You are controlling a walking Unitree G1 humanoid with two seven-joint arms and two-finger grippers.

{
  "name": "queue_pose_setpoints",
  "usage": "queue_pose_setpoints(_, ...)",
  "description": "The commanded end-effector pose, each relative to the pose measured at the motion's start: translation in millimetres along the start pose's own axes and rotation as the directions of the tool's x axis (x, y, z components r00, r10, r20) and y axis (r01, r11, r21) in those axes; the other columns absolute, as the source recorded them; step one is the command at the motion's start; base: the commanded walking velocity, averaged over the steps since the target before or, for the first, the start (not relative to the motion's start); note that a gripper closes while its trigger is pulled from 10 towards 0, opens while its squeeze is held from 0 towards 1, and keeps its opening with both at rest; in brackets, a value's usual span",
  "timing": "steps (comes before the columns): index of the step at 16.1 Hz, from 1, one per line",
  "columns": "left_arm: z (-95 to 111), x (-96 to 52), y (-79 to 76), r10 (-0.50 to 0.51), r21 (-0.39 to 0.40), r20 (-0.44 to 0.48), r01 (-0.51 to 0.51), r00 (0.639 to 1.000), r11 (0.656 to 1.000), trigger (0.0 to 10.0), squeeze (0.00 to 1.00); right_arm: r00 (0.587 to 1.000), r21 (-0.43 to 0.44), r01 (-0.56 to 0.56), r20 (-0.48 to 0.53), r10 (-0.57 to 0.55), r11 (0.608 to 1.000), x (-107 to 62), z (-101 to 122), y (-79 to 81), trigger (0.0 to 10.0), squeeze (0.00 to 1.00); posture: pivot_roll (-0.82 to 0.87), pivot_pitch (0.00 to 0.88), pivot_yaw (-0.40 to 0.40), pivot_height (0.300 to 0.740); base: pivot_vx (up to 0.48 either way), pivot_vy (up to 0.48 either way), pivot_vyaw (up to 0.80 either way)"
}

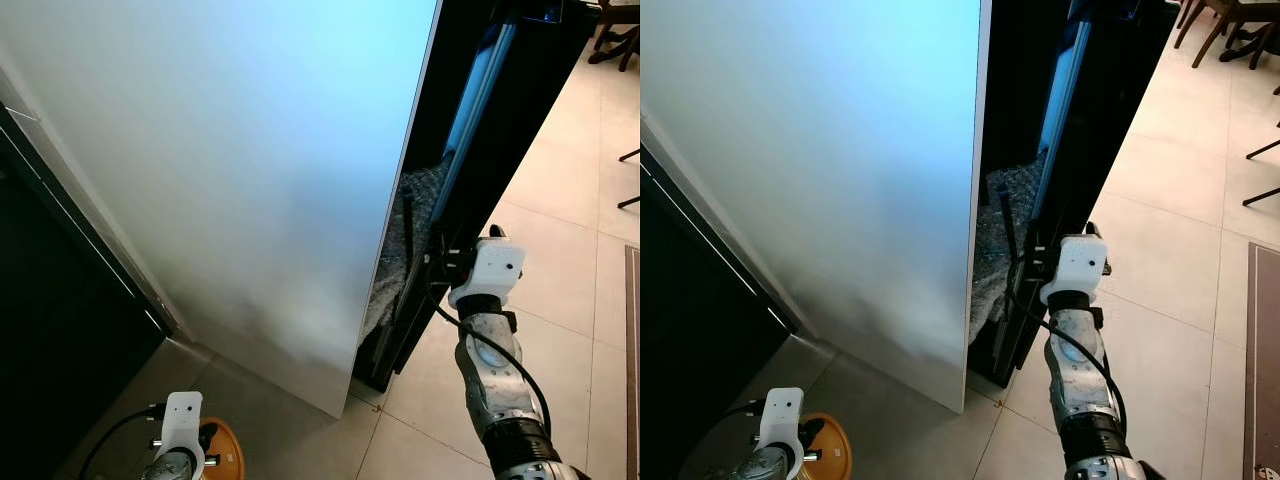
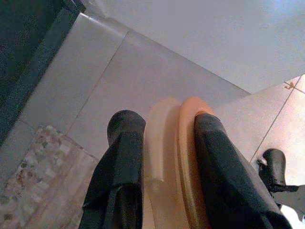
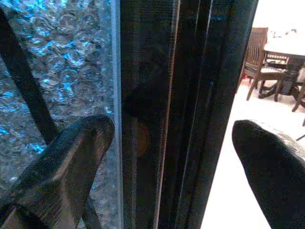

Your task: Restocking fridge

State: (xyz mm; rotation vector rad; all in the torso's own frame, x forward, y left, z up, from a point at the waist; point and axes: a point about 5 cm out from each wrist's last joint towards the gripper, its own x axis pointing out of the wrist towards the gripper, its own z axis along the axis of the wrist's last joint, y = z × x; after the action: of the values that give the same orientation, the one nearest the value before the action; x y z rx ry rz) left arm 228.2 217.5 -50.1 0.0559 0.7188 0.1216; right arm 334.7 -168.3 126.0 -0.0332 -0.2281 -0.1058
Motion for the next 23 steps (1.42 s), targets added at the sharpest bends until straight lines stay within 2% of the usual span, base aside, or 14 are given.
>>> queue_pose_setpoints(1,-6.9,-2.0,2.7,0.007,0.018,-0.019,-0.007,1.000,1.000,10.0,0.00,1.000,-0.002,0.015,-0.024,-0.015,1.000,2.3,-2.4,-2.7,10.0,0.00,0.06,0.133,-0.016,0.740,0.000,0.000,0.00)
queue_pose_setpoints(3,-6.5,-1.9,2.6,0.006,0.019,-0.018,-0.006,1.000,1.000,10.0,0.00,0.999,0.006,0.023,-0.032,-0.023,1.000,4.8,-2.8,-4.2,10.0,0.00,0.06,0.133,-0.016,0.740,0.000,0.000,0.00)
queue_pose_setpoints(5,-5.0,-1.4,0.4,-0.001,0.020,-0.011,0.001,1.000,1.000,10.0,0.00,0.999,0.056,0.040,-0.037,-0.038,0.998,12.4,0.2,-7.2,10.0,0.00,0.06,0.136,-0.014,0.740,0.000,0.000,0.00)
queue_pose_setpoints(11,-4.9,-1.3,-3.7,-0.018,0.033,-0.009,0.018,1.000,0.999,10.0,0.00,1.000,0.067,0.009,-0.027,-0.007,0.998,23.8,7.4,-6.5,10.0,0.00,0.06,0.140,-0.015,0.740,0.000,0.000,0.00)
queue_pose_setpoints(13,-5.1,-1.3,-4.0,-0.021,0.036,-0.009,0.021,1.000,0.999,10.0,0.00,0.999,0.086,-0.007,-0.040,0.010,0.996,24.5,5.6,-4.8,10.0,0.00,0.06,0.141,-0.014,0.740,0.000,0.000,0.00)
queue_pose_setpoints(20,-5.3,-1.3,-7.4,-0.029,0.045,-0.009,0.029,1.000,0.999,10.0,0.00,0.986,0.112,-0.114,-0.110,0.127,0.987,16.3,-9.1,17.7,10.0,0.00,0.06,0.141,-0.016,0.740,0.000,0.000,0.00)
queue_pose_setpoints(23,-5.2,-1.2,-9.1,-0.034,0.052,-0.007,0.035,0.999,0.998,10.0,0.00,0.987,0.109,-0.110,-0.104,0.121,0.988,17.0,-7.8,16.5,10.0,0.00,0.06,0.141,-0.018,0.740,0.000,0.000,0.00)
